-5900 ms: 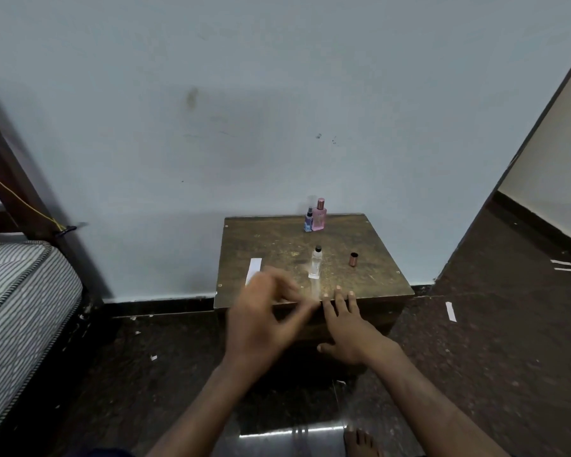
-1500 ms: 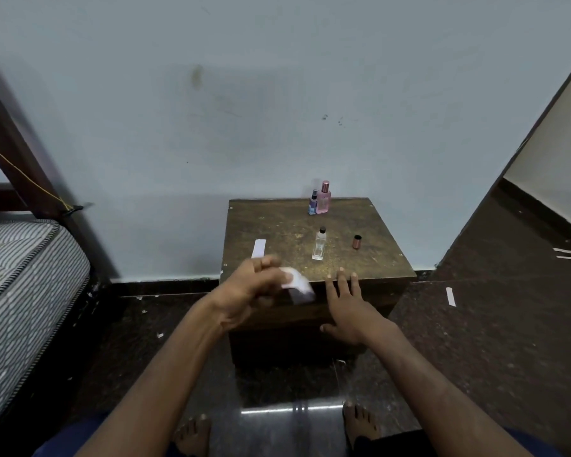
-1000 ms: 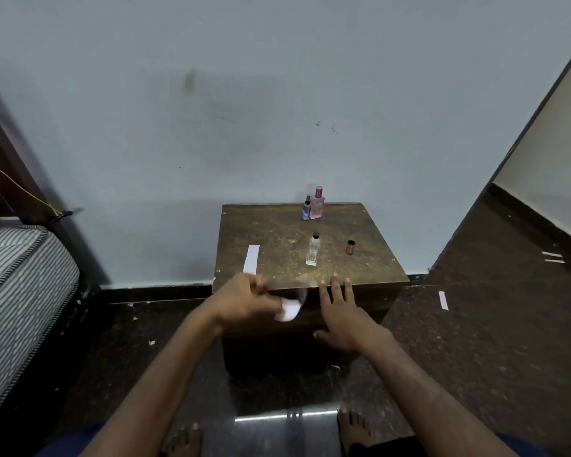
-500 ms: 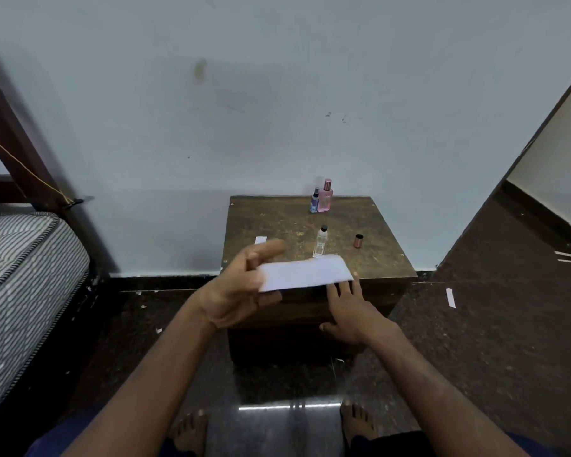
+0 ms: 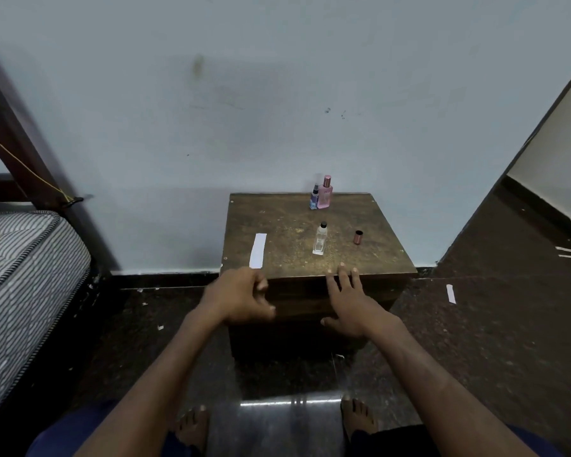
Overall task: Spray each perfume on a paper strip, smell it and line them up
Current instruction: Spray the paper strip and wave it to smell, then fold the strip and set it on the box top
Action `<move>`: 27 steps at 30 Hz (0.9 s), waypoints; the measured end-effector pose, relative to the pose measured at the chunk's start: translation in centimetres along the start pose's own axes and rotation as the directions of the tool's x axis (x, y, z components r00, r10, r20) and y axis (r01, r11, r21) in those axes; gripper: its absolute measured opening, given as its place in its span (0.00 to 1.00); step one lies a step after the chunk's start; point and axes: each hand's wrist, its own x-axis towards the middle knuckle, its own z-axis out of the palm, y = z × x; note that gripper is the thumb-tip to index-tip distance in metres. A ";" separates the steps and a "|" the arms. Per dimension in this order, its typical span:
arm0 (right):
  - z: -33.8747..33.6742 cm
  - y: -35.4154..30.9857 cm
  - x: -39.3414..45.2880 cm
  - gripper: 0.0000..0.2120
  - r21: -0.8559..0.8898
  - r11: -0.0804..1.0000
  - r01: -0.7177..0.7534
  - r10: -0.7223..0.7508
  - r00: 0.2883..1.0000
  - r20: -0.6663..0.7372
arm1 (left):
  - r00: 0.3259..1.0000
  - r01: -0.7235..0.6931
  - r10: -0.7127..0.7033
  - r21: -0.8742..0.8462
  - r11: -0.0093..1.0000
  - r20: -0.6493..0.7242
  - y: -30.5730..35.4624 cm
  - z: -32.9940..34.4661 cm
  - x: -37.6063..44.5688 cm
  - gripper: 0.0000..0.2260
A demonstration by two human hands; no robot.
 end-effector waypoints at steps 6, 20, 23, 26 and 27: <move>-3.0 -0.8 -1.6 0.24 0.318 0.909 0.270 -0.097 0.878 -0.469 | 0.990 -0.095 0.111 0.172 0.980 -0.086 0.2 0.5 -0.4 0.13; -2.8 -4.4 -3.5 0.08 0.628 0.684 0.372 -0.164 0.917 -0.364 | 0.920 -0.273 0.291 0.103 0.956 -0.264 0.7 1.6 -0.4 0.17; -3.4 -4.1 -3.7 0.09 0.934 0.304 0.189 0.012 0.979 -0.202 | 0.938 -0.243 0.148 -0.286 0.927 -0.315 1.1 1.8 0.0 0.09; -3.9 -4.4 -4.0 0.09 0.987 -0.147 0.072 0.077 0.995 -0.061 | 0.983 -0.099 -0.016 -0.607 0.788 -0.182 2.2 2.4 0.2 0.12; -4.0 -4.5 -4.1 0.07 0.973 -0.224 0.063 0.102 0.994 -0.041 | 0.993 -0.063 -0.016 -0.658 0.751 -0.114 2.5 2.6 0.2 0.15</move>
